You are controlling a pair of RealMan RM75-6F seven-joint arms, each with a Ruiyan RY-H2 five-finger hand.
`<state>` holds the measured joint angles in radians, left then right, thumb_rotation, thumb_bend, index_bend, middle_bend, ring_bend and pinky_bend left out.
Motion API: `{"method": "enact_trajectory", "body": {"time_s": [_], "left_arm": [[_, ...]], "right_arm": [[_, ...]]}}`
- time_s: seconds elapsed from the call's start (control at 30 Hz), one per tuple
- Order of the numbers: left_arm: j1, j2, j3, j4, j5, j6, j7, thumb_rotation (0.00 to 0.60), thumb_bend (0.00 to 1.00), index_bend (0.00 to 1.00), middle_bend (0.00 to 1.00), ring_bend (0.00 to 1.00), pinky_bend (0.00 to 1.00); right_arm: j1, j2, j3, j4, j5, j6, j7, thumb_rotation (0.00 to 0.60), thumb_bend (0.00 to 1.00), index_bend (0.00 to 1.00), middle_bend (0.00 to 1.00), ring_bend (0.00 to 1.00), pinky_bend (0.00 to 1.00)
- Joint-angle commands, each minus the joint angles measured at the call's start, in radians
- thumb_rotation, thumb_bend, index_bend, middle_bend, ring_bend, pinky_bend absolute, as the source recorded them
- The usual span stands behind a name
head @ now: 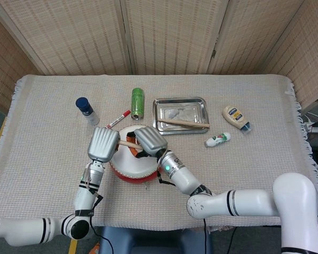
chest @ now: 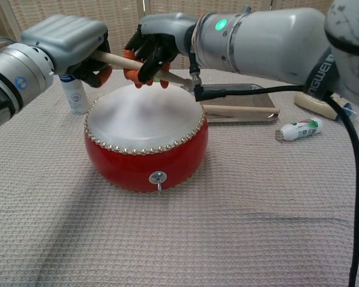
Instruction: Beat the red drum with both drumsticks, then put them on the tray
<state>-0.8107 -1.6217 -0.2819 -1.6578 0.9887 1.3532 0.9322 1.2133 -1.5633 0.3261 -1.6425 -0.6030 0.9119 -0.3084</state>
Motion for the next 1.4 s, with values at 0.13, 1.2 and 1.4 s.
{"method": "enact_trajectory", "body": {"time_s": [0.13,1.2,1.4], "left_arm": [[0.006,0.010,0.014,-0.008,0.018,0.005,-0.007,0.600,0.50,0.67,0.82,0.85,1.00],[0.063,0.133,0.033,-0.044,-0.012,-0.013,-0.095,0.600,0.32,0.00,0.14,0.18,0.41],[0.091,0.164,0.035,-0.037,-0.022,-0.013,-0.144,0.600,0.32,0.00,0.13,0.18,0.40]], "right_arm": [[-0.019,-0.020,0.004,0.018,-0.038,0.015,0.023,0.600,0.71,0.78,0.65,0.60,0.65],[-0.193,0.103,-0.003,0.016,-0.316,-0.007,0.218,0.600,0.79,0.97,0.75,0.70,0.72],[-0.237,0.162,-0.011,0.054,-0.371,-0.039,0.293,0.600,0.79,0.98,0.75,0.70,0.72]]}}
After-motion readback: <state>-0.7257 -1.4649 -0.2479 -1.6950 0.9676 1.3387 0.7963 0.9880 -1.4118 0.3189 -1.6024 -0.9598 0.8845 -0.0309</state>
